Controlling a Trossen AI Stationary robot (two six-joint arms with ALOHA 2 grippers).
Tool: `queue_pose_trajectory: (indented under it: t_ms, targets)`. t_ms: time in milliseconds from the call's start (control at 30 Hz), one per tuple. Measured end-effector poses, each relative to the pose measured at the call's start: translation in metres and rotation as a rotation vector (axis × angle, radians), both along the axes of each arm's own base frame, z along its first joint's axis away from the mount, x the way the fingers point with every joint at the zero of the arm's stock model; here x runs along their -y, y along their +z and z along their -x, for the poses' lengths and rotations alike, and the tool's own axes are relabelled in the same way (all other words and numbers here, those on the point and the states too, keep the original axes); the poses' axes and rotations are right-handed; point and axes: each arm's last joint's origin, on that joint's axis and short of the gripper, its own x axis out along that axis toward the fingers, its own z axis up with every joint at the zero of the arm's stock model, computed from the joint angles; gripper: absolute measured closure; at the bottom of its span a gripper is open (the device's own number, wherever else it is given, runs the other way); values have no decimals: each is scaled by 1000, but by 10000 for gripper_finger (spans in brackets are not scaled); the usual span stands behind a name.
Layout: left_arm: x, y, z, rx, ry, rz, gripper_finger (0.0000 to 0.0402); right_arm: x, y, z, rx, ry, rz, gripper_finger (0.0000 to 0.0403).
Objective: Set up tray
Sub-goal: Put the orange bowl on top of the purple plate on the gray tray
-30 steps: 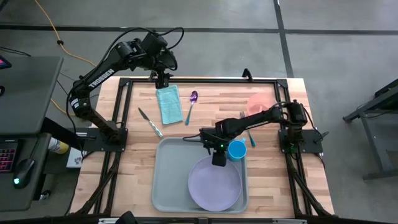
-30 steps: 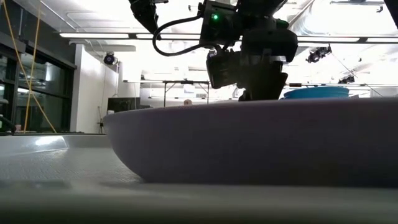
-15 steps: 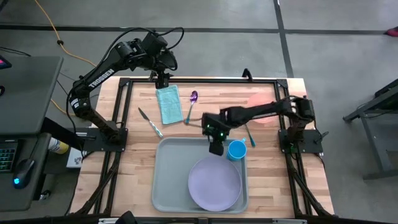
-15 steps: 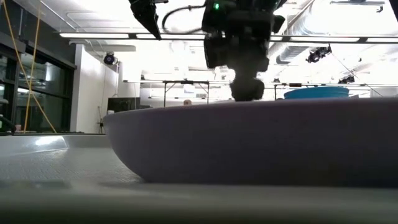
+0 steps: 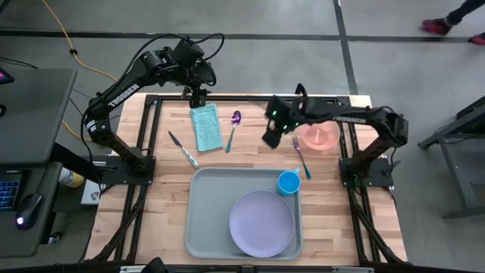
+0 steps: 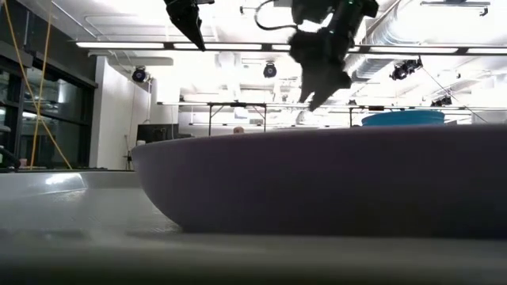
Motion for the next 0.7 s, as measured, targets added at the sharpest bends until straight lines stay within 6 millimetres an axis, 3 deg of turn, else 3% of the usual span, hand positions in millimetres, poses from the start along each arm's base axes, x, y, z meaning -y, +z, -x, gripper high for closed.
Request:
queue_pose_trajectory:
  t_ms: [333,700]
  targets:
    - [0,0,0,4,6,4,108,59,7,66,-204,-310,-59,203]
    - [0,0,0,5,11,4,108,94,-2,94,-278,-351,-121,201]
